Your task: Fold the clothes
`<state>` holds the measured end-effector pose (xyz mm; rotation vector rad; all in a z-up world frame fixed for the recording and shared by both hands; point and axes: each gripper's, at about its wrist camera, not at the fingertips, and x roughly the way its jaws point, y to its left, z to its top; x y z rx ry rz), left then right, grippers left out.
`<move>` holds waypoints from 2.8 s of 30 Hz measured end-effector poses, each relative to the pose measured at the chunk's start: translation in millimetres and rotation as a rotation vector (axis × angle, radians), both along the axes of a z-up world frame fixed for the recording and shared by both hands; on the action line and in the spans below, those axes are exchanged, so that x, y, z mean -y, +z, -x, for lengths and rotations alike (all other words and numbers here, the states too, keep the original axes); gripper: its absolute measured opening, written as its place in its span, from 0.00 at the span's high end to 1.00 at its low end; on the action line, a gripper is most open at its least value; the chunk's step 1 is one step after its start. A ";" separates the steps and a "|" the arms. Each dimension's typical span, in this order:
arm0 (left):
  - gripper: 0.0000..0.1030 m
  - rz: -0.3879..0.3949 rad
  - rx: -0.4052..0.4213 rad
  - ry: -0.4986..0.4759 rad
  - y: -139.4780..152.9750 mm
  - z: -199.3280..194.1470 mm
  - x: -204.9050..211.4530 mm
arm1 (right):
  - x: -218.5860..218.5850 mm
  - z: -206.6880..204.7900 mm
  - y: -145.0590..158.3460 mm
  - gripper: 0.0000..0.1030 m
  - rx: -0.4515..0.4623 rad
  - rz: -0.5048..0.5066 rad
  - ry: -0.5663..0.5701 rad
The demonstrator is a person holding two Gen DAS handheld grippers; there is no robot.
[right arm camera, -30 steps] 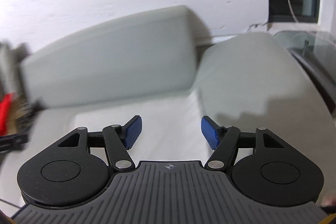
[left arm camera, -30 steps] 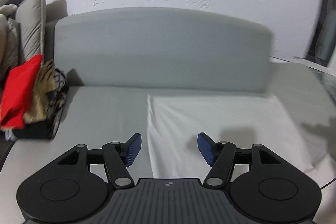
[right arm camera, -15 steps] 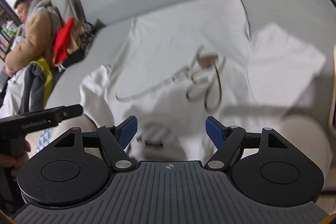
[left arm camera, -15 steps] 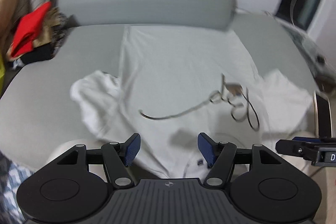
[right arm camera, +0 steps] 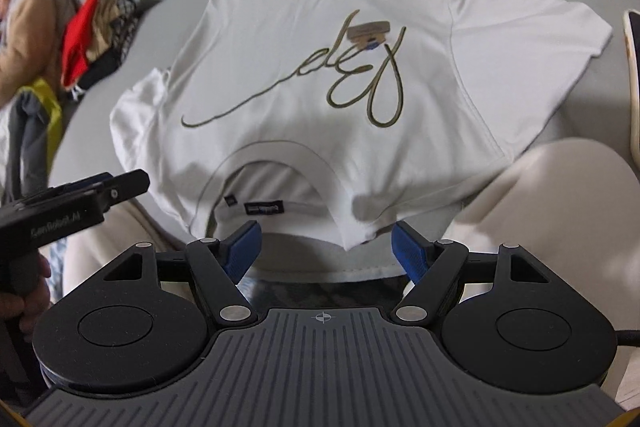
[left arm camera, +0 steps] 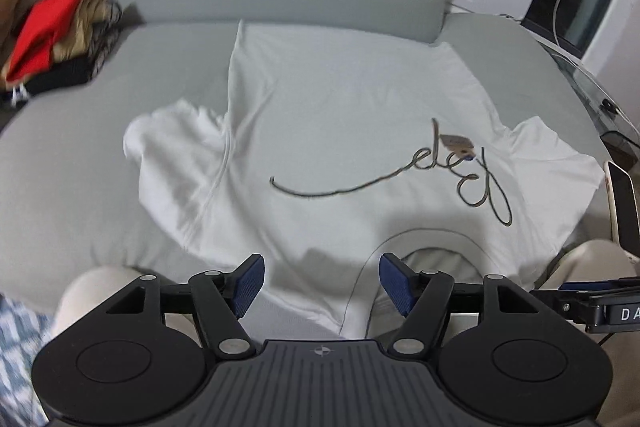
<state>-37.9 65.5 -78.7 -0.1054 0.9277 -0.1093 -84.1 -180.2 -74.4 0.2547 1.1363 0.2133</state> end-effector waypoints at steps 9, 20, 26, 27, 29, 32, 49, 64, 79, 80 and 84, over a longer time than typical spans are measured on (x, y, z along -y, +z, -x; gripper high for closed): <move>0.52 0.000 -0.024 0.040 -11.2 -17.7 -2.3 | 21.3 -25.5 -10.0 0.40 0.052 -0.012 -0.037; 0.78 -0.116 -0.038 0.021 -46.4 -52.5 7.1 | 29.6 -76.5 -35.2 0.77 0.126 0.160 -0.039; 0.78 -0.135 -0.187 -0.006 -54.0 -27.7 3.7 | 39.3 -47.6 -54.3 0.73 -0.074 0.133 -0.082; 0.78 -0.131 -0.214 -0.008 -54.0 -24.3 2.7 | 39.3 -43.8 -56.5 0.74 -0.126 0.117 -0.075; 0.78 -0.100 -0.206 -0.001 -48.6 -15.5 0.0 | 37.6 -35.3 -56.0 0.75 -0.167 0.093 -0.078; 0.77 -0.056 -0.183 0.006 -39.2 -2.9 -3.4 | 30.0 -26.5 -39.5 0.59 -0.089 0.085 -0.069; 0.60 -0.098 -0.232 -0.114 -57.4 -16.8 21.2 | -12.1 -30.0 -73.5 0.61 -0.201 0.163 0.110; 0.54 0.279 0.008 0.255 -21.4 -14.3 -88.7 | -0.3 -36.1 4.2 0.38 0.030 -0.047 0.068; 0.39 0.650 -0.117 0.490 -53.8 -74.4 -173.6 | -5.2 -43.9 23.0 0.37 0.052 -0.137 0.028; 0.39 0.619 -0.149 0.471 -55.7 -81.1 -168.9 | -5.4 -44.2 22.6 0.37 0.050 -0.137 0.028; 0.38 0.743 -0.191 0.483 -71.1 -86.9 -168.8 | -3.8 -43.5 22.0 0.37 0.049 -0.138 0.023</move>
